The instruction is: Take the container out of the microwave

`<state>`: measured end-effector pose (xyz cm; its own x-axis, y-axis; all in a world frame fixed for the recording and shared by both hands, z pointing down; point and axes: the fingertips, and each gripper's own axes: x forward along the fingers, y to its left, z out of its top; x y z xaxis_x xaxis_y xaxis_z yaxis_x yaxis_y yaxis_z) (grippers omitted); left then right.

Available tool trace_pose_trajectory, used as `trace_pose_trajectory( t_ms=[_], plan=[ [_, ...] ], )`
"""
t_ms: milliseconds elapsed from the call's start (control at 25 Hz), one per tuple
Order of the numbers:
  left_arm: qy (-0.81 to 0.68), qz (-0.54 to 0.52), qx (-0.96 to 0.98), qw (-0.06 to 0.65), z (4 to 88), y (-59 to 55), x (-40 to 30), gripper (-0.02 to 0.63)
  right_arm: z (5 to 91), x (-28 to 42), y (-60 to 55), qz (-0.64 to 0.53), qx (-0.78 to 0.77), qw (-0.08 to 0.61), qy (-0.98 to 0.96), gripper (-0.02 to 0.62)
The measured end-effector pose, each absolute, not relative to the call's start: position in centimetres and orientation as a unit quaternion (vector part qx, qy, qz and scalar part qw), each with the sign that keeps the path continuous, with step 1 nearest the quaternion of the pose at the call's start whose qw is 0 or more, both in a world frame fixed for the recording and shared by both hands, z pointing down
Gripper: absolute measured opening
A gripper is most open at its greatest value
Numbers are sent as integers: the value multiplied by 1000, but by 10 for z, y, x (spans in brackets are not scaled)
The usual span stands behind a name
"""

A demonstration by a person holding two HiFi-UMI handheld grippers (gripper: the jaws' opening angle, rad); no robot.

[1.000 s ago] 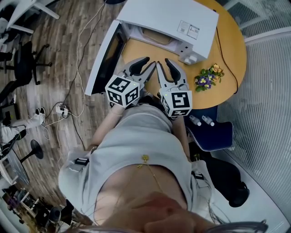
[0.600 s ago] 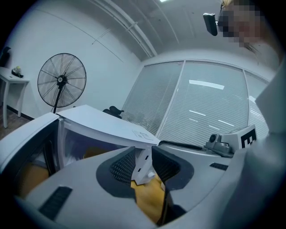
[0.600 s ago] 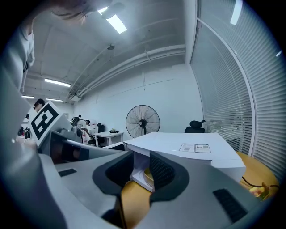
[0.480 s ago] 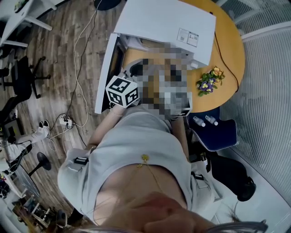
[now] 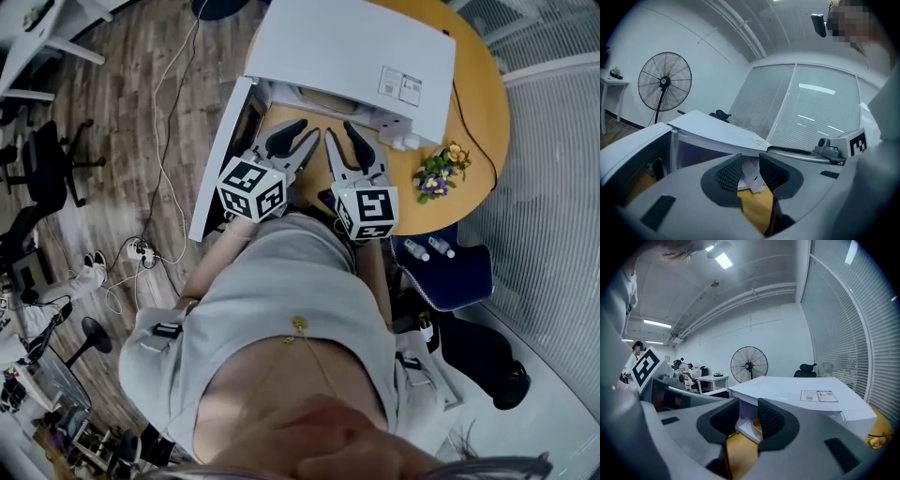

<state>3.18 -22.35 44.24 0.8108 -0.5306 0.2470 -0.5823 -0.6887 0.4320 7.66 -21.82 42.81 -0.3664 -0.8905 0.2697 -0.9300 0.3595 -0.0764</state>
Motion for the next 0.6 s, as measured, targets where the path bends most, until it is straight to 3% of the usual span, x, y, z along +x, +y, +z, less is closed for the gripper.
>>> trace_pose_trajectory(
  t_ms=[600],
  plan=[
    [-294, 48, 924, 238, 443, -244, 16, 118, 436, 80, -231, 117, 583, 102, -798, 140]
  ],
)
